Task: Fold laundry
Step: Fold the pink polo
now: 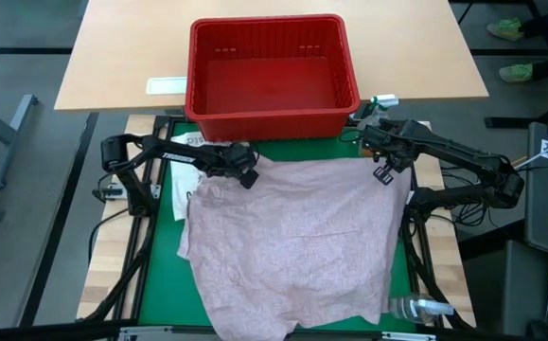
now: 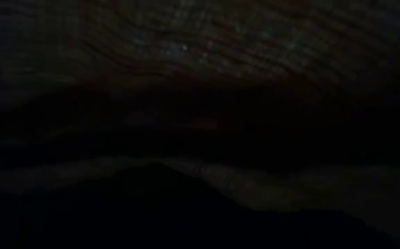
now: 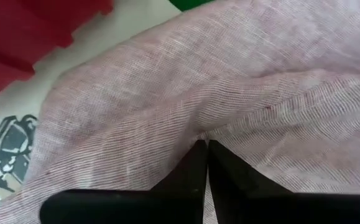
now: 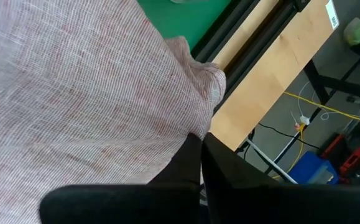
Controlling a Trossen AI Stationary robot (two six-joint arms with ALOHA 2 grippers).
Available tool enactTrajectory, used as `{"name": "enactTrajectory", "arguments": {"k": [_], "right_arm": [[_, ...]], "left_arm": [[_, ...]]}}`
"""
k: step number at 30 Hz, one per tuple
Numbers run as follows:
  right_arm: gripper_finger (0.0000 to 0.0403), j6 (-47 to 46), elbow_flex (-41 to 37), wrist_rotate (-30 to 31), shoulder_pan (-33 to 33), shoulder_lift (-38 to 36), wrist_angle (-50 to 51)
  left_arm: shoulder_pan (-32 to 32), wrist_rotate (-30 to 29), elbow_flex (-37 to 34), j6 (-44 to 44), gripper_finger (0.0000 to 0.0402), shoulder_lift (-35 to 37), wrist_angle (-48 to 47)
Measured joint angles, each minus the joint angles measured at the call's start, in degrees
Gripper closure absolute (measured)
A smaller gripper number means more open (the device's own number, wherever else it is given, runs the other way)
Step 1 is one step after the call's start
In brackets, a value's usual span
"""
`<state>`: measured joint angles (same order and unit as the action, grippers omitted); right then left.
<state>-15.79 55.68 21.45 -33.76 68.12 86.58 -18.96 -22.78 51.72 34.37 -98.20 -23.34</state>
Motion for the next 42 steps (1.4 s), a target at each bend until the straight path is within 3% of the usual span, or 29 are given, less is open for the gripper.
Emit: {"name": "enactTrajectory", "arguments": {"k": [6,12,17,22,32,42], "right_arm": [[0.0387,0.1,0.0,0.01,0.0,0.0,0.18],[0.0313,1.22,0.0,3.96,-0.02,0.0,0.36],[0.0269,1.22,0.0,5.08,-0.01,0.0,0.53],[0.026,2.19,0.0,5.02,-0.02,-0.04,0.55],[0.0264,4.25,0.0,1.04,-0.01,-0.44,0.52],[0.0265,5.6,0.0,0.06,-0.02,-0.44,0.42]], "left_arm": [[0.0,0.63,0.0,-0.54,0.039,2.01,0.05],[0.41,0.67,0.0,-0.59,0.039,3.72,0.04],[2.67,6.4,0.0,-1.97,0.039,5.53,-0.04],[6.82,12.23,0.0,-2.55,0.039,7.28,0.02],[21.66,27.78,0.15,2.52,0.039,8.07,6.42],[40.96,27.37,0.15,6.05,0.039,8.07,14.75]]}}
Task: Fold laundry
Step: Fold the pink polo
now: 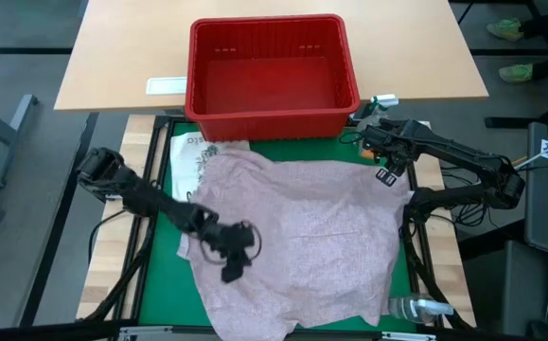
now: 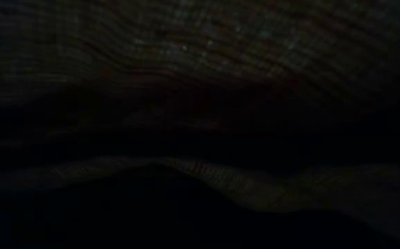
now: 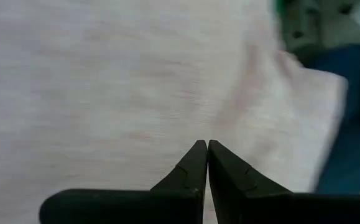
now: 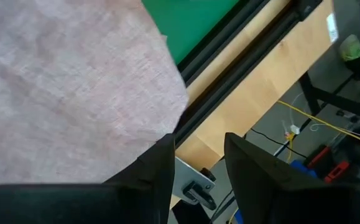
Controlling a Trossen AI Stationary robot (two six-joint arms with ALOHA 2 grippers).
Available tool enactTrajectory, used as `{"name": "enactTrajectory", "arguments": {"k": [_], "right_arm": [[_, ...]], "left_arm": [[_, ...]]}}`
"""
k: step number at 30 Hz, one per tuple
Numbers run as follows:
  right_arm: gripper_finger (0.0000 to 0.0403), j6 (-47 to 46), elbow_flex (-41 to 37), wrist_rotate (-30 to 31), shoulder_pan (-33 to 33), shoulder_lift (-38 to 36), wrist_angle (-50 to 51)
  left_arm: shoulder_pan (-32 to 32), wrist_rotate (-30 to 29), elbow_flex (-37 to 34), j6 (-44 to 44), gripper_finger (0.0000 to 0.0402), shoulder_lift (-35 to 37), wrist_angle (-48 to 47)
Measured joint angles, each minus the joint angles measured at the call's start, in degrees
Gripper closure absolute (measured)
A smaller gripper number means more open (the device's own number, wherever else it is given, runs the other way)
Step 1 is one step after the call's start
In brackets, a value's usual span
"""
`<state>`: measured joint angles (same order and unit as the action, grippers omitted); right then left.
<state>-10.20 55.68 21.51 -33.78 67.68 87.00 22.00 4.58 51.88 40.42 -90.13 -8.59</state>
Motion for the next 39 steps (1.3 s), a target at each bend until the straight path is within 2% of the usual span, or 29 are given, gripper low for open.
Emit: {"name": "enactTrajectory", "arguments": {"k": [6,12,21,26,29,34,39], "right_arm": [[0.0265,0.06,0.0,-3.31,0.0,0.0,-0.11],[0.0265,0.04,0.0,-7.11,0.02,0.0,-0.84],[0.0265,-0.53,0.0,-14.39,0.0,0.0,-3.64],[0.0265,-0.68,0.0,-16.5,0.01,0.0,-5.19],[0.0265,-1.33,0.02,-16.63,0.02,0.0,-5.85],[0.0265,-2.95,0.02,-16.64,0.01,0.0,-6.4],[0.0265,-3.02,0.02,-16.64,0.0,0.0,-6.4]], "left_arm": [[9.57,-8.34,0.0,0.02,0.039,-0.13,8.04],[14.17,-13.64,0.0,4.39,0.0382,-0.2,9.64],[18.9,-12.24,0.0,7.04,0.0291,-0.22,9.58],[23.78,-12.58,0.0,1.27,0.0248,-1.27,11.08],[26.32,-14.73,0.0,-2.98,0.0233,-3.81,16.21],[29.64,-18.83,0.47,-9.26,0.0228,-8.64,19.44],[30.81,-19.85,2.12,-13.17,0.0228,-12.99,19.56]]}}
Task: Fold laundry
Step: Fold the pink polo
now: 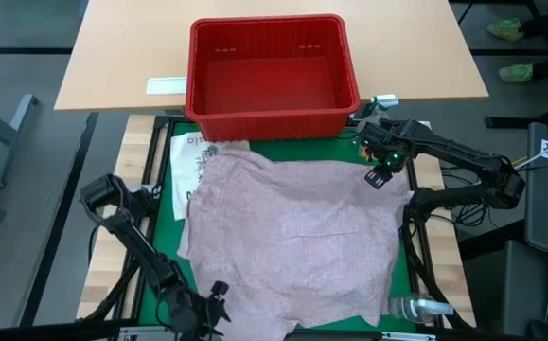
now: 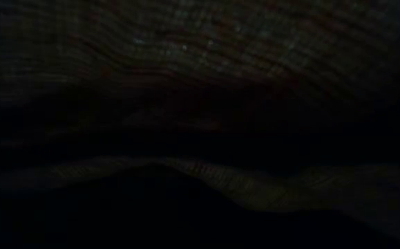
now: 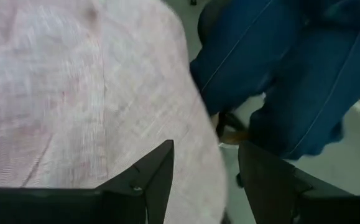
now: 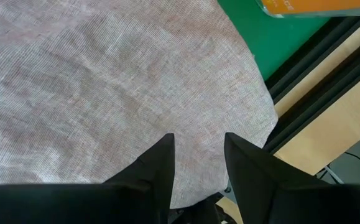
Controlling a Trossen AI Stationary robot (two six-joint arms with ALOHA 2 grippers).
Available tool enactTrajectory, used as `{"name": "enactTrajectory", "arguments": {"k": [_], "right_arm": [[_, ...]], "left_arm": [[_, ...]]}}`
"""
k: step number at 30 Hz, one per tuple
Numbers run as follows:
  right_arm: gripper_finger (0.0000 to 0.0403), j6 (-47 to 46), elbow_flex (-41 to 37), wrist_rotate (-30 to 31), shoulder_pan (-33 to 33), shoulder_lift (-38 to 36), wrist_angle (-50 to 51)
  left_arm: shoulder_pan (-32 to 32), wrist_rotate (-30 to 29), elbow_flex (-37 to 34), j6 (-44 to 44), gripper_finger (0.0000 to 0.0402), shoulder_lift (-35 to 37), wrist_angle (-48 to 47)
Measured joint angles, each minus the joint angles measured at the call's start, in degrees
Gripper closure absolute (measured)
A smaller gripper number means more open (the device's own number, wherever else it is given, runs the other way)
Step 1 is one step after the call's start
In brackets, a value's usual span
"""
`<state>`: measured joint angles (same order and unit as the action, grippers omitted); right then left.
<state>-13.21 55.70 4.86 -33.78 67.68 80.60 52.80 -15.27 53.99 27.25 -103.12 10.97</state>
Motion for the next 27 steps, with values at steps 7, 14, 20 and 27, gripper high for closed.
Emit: {"name": "enactTrajectory", "arguments": {"k": [7,14,20,27], "right_arm": [[0.0265,0.0,0.0,0.0,0.0,0.0,0.0],[0.0265,0.0,0.0,0.0,0.0,0.0,0.0],[0.0265,0.0,0.0,-0.02,0.02,0.0,0.02],[0.0265,0.0,0.0,0.0,0.0,0.0,0.02]], "left_arm": [[0.14,-0.15,0.31,-3.33,0.0228,-4.59,-0.1],[0.1,-0.6,0.35,-5.25,0.0228,-7.91,0.32],[0.14,-1.47,0.44,-5.04,0.0245,-8.69,0.48],[0.12,-2.17,0.44,-1.74,0.0342,-8.69,0.38]]}}
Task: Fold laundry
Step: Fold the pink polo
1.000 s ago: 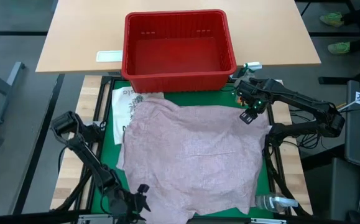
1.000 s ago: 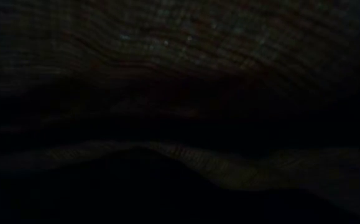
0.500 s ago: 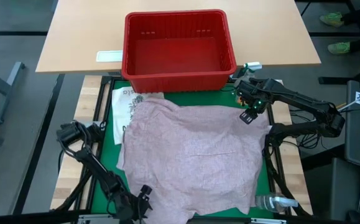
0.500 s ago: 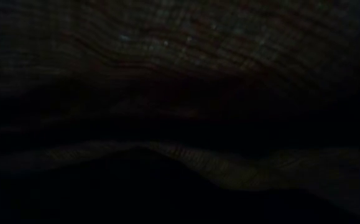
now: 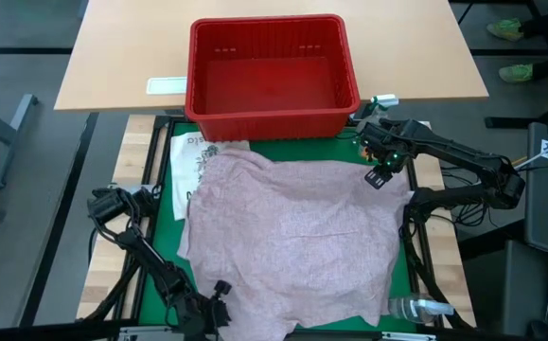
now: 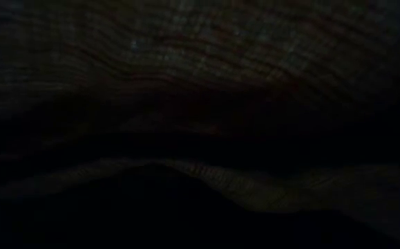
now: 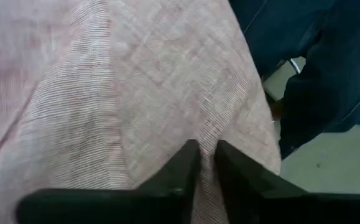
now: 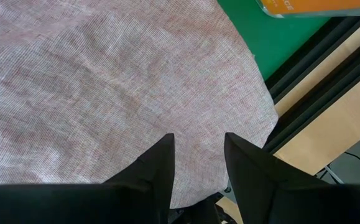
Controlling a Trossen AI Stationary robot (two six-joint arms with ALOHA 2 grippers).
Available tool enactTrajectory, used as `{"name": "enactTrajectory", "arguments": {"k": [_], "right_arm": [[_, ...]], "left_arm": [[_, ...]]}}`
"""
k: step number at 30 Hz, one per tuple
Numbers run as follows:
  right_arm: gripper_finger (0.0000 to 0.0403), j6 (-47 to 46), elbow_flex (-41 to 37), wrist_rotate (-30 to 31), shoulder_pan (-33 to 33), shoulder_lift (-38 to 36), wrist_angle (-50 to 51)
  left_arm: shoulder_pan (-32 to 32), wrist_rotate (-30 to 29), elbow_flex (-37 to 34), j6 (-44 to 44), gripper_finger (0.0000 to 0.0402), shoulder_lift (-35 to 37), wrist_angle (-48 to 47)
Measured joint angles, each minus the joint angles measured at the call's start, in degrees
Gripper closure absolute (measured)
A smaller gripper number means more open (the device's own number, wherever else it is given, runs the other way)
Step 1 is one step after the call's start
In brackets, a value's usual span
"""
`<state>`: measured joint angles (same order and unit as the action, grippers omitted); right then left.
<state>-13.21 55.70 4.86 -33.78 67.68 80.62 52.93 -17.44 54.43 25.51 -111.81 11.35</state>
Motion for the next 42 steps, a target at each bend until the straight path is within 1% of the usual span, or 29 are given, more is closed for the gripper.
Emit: {"name": "enactTrajectory", "arguments": {"k": [2,4,10,15,19,23,26,33,37,42], "right_arm": [[0.0265,0.02,0.0,0.0,0.01,0.0,0.0],[0.0265,0.0,0.0,0.0,0.0,0.0,0.0],[0.0265,0.02,0.0,0.0,0.02,0.0,0.0],[0.0265,0.04,0.0,0.0,0.0,0.0,0.0],[0.0265,0.13,0.0,0.0,0.01,0.0,0.0],[0.0265,0.25,0.0,0.02,0.02,0.0,-0.49],[0.0265,2.32,0.07,0.0,0.04,0.0,-1.18],[0.0265,6.37,3.79,0.02,0.04,0.02,-1.2],[0.0265,7.88,7.46,0.07,0.06,0.02,-1.28],[0.0265,9.14,10.88,-0.07,1.15,0.0,-1.5]], "left_arm": [[0.0,0.01,0.0,3.18,0.0377,0.0,-0.01],[0.0,0.0,0.0,6.8,0.0394,0.0,-0.04],[-0.02,-0.01,-0.02,16.64,0.0399,1.25,-0.45],[0.0,-0.78,-0.02,17.91,0.04,6.16,-0.35],[-0.28,-5.68,-0.01,17.93,0.0401,11.23,-1.99],[-1.15,-11.35,-0.02,18.07,0.0401,16.05,-7.68],[-2.27,-14.58,-0.01,18.14,0.0401,19.49,-12.42],[-5.11,-23.59,-0.02,24.9,0.0401,26.65,-23.78],[-6.19,-28.21,-0.02,25.52,0.0401,29.52,-28.14],[-8.92,-32.98,-0.02,25.58,0.0401,30.51,-31.42]]}}
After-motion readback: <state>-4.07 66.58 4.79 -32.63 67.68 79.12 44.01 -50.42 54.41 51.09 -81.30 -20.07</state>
